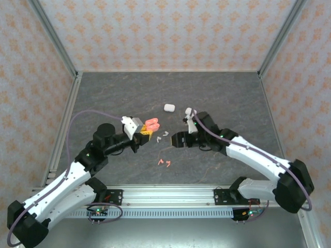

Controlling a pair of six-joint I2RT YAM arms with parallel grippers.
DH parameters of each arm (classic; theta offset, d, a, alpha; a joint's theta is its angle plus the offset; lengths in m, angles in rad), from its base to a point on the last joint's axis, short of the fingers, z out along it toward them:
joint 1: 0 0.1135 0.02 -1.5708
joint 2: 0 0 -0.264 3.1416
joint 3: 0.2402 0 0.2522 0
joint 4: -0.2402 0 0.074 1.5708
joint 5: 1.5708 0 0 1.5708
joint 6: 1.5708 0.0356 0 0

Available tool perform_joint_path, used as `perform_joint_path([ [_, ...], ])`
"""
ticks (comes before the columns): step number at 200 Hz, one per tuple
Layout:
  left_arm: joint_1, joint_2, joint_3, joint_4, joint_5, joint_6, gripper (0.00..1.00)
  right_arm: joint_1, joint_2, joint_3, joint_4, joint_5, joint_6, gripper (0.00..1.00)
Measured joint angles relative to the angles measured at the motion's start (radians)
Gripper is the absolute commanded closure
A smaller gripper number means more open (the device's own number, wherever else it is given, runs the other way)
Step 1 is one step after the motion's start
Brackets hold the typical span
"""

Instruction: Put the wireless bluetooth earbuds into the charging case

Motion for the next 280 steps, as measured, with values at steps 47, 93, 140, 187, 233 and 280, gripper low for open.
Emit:
perform_joint_path([
  [47,0.000,-0.108,-0.017,-0.010,-0.039,-0.010,0.97,0.134,0.237,-0.009,0.092,0.032,0.086,0.43],
  [93,0.000,-0.125,-0.022,-0.018,-0.057,-0.010,0.97,0.175,0.413,0.068,0.119,0.050,0.088,0.49],
  [140,0.000,-0.122,-0.023,-0.018,-0.058,-0.010,0.97,0.181,0.496,0.134,0.129,0.048,0.073,0.58],
  [187,0.000,-0.116,-0.023,-0.018,-0.058,-0.010,0.97,0.203,0.544,0.155,0.118,0.032,0.054,0.65],
  [233,0.000,-0.111,-0.023,-0.018,-0.064,-0.010,0.97,0.225,0.561,0.180,0.086,0.012,0.043,0.69],
  [280,0.000,-0.111,-0.023,-0.018,-0.069,-0.010,0.97,0.227,0.566,0.195,0.046,0.012,0.028,0.71],
])
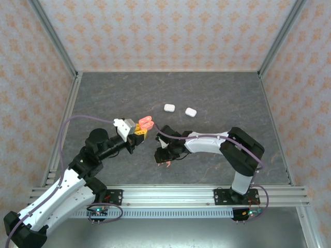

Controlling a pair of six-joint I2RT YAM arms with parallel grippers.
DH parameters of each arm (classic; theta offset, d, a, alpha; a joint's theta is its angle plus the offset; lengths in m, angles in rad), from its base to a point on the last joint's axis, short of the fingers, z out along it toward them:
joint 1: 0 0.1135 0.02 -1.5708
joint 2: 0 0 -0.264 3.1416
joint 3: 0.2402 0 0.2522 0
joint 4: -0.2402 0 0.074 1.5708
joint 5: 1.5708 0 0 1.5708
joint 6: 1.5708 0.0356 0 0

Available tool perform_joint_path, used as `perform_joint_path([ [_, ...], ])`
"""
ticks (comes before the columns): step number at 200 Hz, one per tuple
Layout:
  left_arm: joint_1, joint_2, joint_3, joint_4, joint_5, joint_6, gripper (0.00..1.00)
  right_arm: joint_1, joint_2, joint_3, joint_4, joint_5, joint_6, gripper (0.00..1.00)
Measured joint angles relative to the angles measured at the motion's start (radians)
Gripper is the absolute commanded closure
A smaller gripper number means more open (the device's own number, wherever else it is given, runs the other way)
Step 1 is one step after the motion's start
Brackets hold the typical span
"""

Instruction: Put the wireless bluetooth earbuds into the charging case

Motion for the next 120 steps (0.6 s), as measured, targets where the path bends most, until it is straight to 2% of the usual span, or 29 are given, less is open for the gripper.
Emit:
perform_joint_path([
  [51,0.000,0.000,0.000,0.000,0.000,0.000,0.97,0.000,0.000,0.008,-0.041,0.003,-0.020,0.82],
  [91,0.000,0.000,0.000,0.000,0.000,0.000,0.97,0.002,-0.011,0.007,-0.043,0.028,-0.020,0.83],
  [120,0.000,0.000,0.000,0.000,0.012,-0.001,0.97,0.006,-0.106,0.003,-0.062,0.105,-0.045,0.82],
])
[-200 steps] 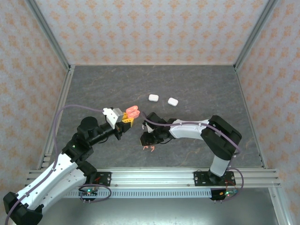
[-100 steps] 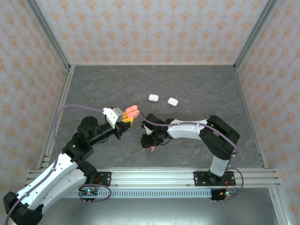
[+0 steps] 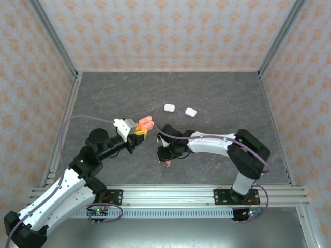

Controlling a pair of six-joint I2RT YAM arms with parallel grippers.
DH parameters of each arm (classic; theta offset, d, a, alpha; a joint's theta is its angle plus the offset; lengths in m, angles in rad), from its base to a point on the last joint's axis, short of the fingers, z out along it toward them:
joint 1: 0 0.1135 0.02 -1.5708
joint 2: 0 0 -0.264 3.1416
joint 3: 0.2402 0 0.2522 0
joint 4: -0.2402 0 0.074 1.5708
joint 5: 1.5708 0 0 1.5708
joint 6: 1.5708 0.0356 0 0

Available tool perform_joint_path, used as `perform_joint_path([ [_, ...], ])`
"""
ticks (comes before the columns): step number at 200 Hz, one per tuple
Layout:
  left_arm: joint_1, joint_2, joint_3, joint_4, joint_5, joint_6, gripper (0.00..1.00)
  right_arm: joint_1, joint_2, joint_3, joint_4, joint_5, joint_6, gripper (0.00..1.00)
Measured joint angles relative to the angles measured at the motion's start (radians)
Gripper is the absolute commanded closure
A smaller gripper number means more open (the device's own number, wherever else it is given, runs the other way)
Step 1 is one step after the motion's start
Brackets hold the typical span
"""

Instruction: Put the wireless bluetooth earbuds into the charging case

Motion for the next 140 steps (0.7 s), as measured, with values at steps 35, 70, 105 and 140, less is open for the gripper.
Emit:
perform_joint_path([
  [35,0.000,0.011,0.000,0.001,0.038,-0.003,0.97,-0.001,-0.186,0.005,-0.041,0.112,-0.054,0.82],
  [70,0.000,0.018,0.000,0.002,0.090,-0.007,0.98,-0.014,-0.360,0.016,-0.102,0.221,-0.114,0.82],
  [105,0.000,0.051,0.017,0.002,0.159,-0.010,0.99,-0.020,-0.510,0.065,-0.161,0.274,-0.186,0.82],
  [140,0.000,0.106,0.044,0.006,0.221,-0.011,1.00,-0.019,-0.627,0.125,-0.161,0.260,-0.268,0.82],
])
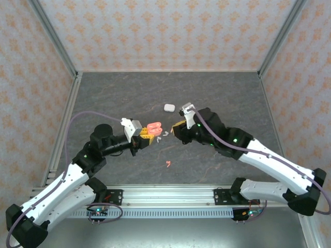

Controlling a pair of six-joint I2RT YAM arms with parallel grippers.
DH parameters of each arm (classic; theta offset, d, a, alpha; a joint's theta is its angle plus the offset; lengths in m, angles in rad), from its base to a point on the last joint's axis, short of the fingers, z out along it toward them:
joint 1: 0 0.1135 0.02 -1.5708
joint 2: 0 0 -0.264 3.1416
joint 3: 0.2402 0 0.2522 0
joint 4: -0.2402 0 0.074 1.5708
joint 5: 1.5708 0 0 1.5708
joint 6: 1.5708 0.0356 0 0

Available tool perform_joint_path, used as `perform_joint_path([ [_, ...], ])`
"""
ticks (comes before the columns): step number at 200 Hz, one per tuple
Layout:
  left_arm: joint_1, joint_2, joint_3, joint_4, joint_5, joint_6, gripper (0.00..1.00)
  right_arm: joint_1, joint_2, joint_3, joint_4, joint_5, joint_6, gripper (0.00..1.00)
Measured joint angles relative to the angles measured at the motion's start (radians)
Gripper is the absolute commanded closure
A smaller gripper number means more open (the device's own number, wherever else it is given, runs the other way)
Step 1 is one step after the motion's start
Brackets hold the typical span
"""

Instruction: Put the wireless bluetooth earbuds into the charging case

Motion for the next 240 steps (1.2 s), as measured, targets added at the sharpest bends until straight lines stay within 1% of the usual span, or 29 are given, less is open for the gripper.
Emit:
perform_joint_path([
  [31,0.000,0.039,0.014,0.006,0.048,-0.008,1.00,0.020,-0.010,0.032,0.021,-0.048,-0.064,0.82],
  [68,0.000,0.060,0.021,0.017,0.079,-0.010,1.00,0.031,0.075,0.075,0.031,-0.105,-0.114,0.82],
  [105,0.000,0.062,0.026,0.017,0.097,-0.010,1.00,0.034,0.130,0.086,0.047,-0.150,-0.132,0.82],
  [240,0.000,0.066,0.027,0.018,0.102,-0.010,1.00,0.048,0.192,0.106,0.080,-0.166,-0.152,0.82],
])
